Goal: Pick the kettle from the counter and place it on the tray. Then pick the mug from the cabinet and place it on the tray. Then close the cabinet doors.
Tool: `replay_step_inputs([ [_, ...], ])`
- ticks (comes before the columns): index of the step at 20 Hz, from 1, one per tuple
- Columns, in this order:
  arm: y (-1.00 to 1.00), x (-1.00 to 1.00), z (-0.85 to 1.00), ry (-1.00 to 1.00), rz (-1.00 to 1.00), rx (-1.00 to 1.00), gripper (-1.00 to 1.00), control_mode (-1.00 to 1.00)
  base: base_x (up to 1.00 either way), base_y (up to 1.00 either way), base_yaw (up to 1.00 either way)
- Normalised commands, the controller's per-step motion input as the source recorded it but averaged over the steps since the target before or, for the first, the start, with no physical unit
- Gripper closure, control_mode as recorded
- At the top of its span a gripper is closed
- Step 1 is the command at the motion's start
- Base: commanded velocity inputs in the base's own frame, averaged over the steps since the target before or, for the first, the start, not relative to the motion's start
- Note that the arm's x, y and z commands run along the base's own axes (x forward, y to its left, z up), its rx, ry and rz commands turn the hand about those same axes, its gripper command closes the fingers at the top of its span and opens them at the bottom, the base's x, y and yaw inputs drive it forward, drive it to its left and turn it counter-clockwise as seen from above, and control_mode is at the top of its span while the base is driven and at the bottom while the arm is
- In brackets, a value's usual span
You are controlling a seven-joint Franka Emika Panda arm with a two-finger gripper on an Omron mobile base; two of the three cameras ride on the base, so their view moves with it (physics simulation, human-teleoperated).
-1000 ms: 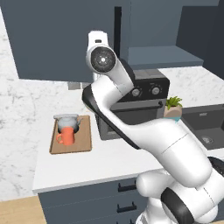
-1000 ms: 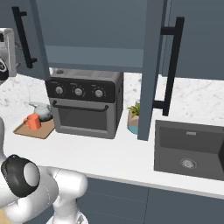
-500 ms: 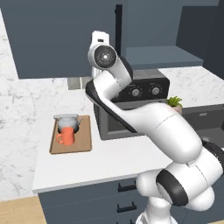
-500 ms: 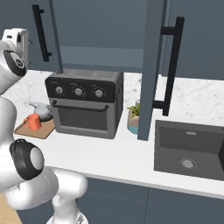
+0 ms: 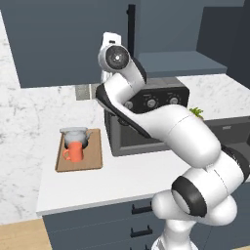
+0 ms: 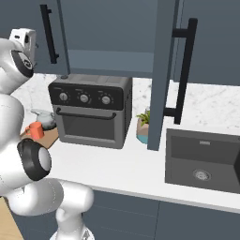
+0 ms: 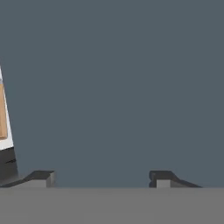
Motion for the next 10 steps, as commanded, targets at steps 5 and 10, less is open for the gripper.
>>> replay_step_inputs([
  [5, 0.07, 0.58, -0.67, 0.1, 0.0, 0.0, -1.0, -1.0, 0.0, 0.0, 0.0],
  [10, 0.08, 0.13, -1.0, 0.05, 0.0, -0.05, -1.0, -1.0, 0.0, 0.0, 0.0],
])
